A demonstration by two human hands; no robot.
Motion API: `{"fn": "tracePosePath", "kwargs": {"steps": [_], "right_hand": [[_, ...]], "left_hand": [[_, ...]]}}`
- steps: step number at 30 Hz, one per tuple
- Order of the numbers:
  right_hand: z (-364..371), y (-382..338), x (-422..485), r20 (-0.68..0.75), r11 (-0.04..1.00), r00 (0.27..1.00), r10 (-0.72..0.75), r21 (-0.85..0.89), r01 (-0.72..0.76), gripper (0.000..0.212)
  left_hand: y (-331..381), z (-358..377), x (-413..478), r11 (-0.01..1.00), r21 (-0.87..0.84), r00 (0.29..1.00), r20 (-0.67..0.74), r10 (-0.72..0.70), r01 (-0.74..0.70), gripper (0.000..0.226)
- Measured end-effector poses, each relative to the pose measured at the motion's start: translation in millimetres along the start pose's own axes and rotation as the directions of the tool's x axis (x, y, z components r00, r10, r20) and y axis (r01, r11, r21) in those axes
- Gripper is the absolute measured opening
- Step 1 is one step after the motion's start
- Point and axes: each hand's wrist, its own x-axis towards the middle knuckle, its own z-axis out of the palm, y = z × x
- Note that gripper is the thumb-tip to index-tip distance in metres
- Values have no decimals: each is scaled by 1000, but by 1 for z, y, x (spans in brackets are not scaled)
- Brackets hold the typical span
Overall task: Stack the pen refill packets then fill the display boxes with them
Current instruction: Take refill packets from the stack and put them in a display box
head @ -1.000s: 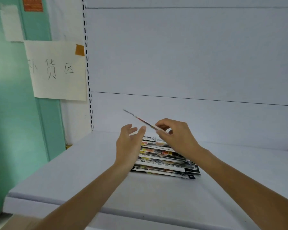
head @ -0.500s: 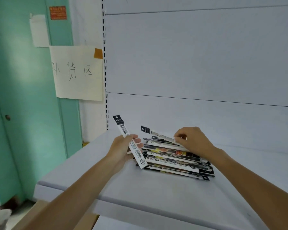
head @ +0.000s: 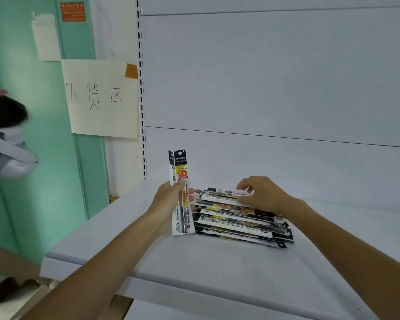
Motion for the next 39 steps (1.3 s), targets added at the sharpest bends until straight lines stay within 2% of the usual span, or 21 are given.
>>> {"fn": "tracePosePath", "kwargs": {"steps": [2,4,7,10,13,17,19,21,25,27,30,32,36,38,39], "right_hand": [[2,16,-1,68,993,990,120,-33,-118,45],[3,20,-3,84,989,986,147,-27,-145,47],[2,12,-6,36,986,997,71,-157,-65,35],[-2,5,-7,-87,963,996,-14,-270,-10,24],[-9,5,-9,-213,985,977,7,-169,-44,21],[-5,7,-13,-168,995,984,67,-61,-78,12],[-6,7,-14,-146,991,984,104,102,-90,5],[-8,7,-14,-121,971,986,111,224,-82,9],[-13,-3,-15,-285,978,956,66,208,-6,7],[-21,-19,-15,-334,931,938,91,363,39,7],[-31,-47,-14,-205,791,972,118,611,33,6],[-30,-61,-12,-187,777,977,106,628,36,8],[-18,-72,-9,-326,870,929,175,493,9,16],[-14,-71,-11,-374,921,907,195,387,-38,18],[-13,-70,-13,-356,913,910,211,406,-52,17]], "left_hand": [[0,-2,-2,999,32,1000,22,2,-3,17],[-1,-2,-4,999,48,999,39,1,-3,13],[-2,2,-5,999,41,998,67,4,-7,12],[0,7,-6,999,23,992,120,-47,45,8],[1,10,-6,994,51,984,145,-103,97,16],[1,9,-4,990,49,980,138,-141,135,16],[1,9,-3,989,28,980,136,-146,144,14],[3,9,-1,989,2,979,146,-145,147,12],[5,11,2,993,67,977,185,-105,94,17],[6,15,4,991,131,983,178,-40,16,21],[9,27,3,974,206,980,190,53,-92,34],[10,37,2,971,199,964,253,82,-134,45],[12,51,-4,993,59,937,340,76,-102,50],[9,54,-5,983,99,941,319,113,-152,48],[10,54,-6,976,113,950,277,147,-184,45]]}}
